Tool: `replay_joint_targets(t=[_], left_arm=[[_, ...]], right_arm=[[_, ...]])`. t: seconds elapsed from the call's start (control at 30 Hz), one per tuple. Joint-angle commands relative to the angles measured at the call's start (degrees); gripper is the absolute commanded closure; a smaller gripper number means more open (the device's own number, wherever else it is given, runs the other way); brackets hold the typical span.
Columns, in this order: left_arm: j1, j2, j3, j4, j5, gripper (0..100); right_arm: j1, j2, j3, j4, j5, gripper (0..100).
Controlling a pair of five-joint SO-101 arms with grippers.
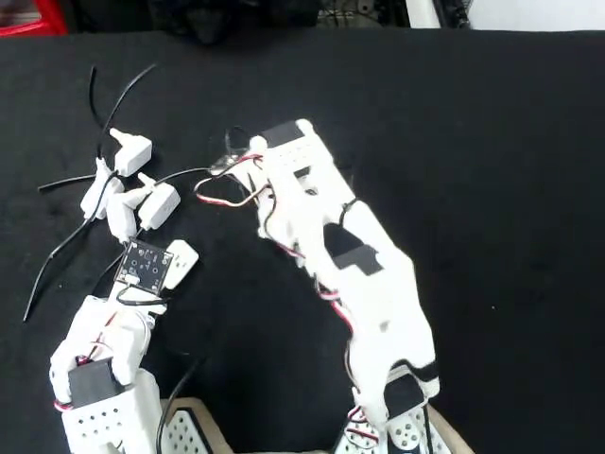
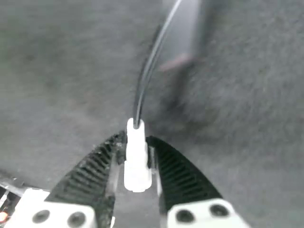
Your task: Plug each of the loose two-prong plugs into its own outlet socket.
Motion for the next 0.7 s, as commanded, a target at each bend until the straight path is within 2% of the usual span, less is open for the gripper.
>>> replay_joint_targets(t=[0.0,0.2,0.37,0.67], left_arm=[[0.0,0.3,-0.1,0.5,-0.5,92],[0.0,0.3,-0.1,0.5,-0.5,92],[0.0,0.3,-0.1,0.5,-0.5,92],[0.0,0.3,0.0,0.5,-0.5,92]], right_arm=[[-4.0,-19.6,7.4,1.0,-2.9,98.7],[-8.4,-39.3,19.2,-5.2,-8.3,98.7],[-9.4,-52.6,29.6,-12.7,-12.5,98.7],[-9.5,-75.7,51.5,-31.0,-12.6,98.6]])
